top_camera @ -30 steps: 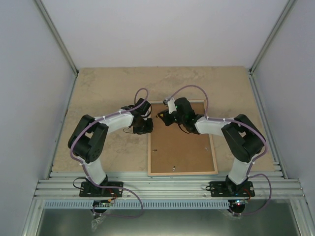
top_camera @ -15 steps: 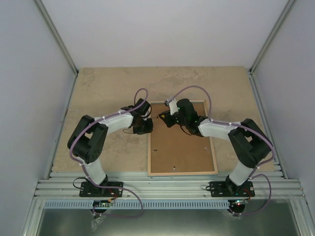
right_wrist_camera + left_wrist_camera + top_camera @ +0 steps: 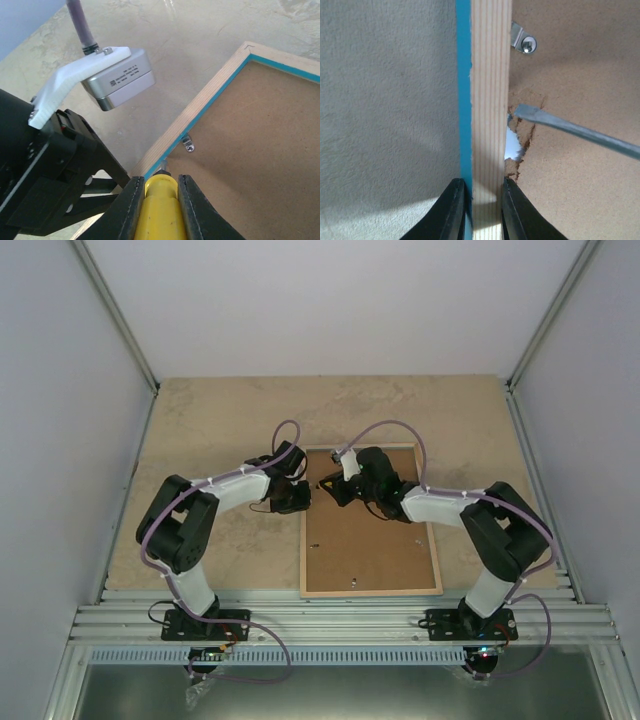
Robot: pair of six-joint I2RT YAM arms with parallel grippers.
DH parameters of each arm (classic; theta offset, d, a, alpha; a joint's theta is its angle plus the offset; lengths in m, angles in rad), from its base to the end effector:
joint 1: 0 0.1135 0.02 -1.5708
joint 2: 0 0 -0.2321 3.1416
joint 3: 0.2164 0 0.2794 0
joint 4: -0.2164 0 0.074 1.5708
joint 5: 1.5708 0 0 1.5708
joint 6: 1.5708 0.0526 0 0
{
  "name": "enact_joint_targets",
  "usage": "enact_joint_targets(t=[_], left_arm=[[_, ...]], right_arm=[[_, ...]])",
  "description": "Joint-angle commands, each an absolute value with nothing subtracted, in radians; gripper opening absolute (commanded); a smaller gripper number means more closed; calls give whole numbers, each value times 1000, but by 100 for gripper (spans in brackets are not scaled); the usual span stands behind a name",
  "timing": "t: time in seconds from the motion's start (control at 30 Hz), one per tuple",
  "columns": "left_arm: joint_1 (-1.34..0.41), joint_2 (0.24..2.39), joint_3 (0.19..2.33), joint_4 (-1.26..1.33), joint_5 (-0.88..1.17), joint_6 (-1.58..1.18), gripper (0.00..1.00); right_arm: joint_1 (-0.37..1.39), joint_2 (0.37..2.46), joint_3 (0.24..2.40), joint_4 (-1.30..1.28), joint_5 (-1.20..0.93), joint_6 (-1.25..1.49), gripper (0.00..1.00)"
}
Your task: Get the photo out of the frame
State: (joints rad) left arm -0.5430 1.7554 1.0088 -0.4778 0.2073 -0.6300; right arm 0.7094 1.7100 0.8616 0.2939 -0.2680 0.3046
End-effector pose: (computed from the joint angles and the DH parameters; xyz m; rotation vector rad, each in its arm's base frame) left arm 0.2908 -0.1882 0.0823 -0.0739 2.9190 -0.5356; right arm 0.2820 0.2605 0.1126 -0.6114 2.1477 0.8646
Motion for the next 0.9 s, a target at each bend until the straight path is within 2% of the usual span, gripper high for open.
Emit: enact_joint_targets(t=[0.0, 0.87], left_arm=[[-553, 1755, 971, -496, 260, -655, 16], [-553, 1747, 946, -477, 267, -651, 16]], right_arm=[[712, 1739, 858, 341, -240, 310, 0], [713, 1784, 894, 363, -215, 340, 0]])
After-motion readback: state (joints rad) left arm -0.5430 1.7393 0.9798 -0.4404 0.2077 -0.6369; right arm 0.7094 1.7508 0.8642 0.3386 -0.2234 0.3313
